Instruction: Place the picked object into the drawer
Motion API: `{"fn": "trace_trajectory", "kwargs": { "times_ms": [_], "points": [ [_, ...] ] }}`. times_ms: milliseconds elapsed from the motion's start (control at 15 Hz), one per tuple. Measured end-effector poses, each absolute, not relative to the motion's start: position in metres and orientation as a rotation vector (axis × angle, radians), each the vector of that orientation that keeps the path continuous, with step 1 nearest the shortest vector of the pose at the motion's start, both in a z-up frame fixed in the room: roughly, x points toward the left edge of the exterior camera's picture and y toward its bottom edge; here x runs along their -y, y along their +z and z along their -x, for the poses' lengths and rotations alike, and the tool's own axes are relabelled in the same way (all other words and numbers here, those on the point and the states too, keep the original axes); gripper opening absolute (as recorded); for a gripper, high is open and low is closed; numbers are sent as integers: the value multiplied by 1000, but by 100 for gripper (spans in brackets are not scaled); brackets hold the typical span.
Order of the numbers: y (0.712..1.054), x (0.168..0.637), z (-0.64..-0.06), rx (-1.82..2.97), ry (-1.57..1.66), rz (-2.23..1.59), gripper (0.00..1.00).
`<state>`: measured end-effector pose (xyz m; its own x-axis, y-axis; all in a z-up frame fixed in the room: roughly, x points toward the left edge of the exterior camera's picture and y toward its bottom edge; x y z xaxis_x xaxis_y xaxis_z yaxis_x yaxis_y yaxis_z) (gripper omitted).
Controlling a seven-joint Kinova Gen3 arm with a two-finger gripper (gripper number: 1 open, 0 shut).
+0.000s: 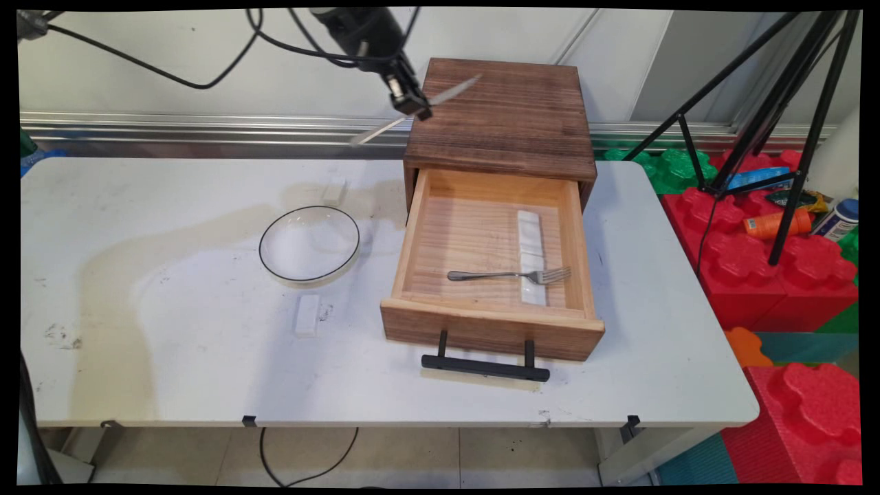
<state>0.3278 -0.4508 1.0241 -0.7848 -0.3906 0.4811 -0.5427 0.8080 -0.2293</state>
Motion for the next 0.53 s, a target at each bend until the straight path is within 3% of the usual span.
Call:
{"fn": "trace_trajectory", "kwargs": {
  "times_ms": [533],
  "points": [
    [1010, 453, -257, 2528, 426, -605, 0]
  ]
}}
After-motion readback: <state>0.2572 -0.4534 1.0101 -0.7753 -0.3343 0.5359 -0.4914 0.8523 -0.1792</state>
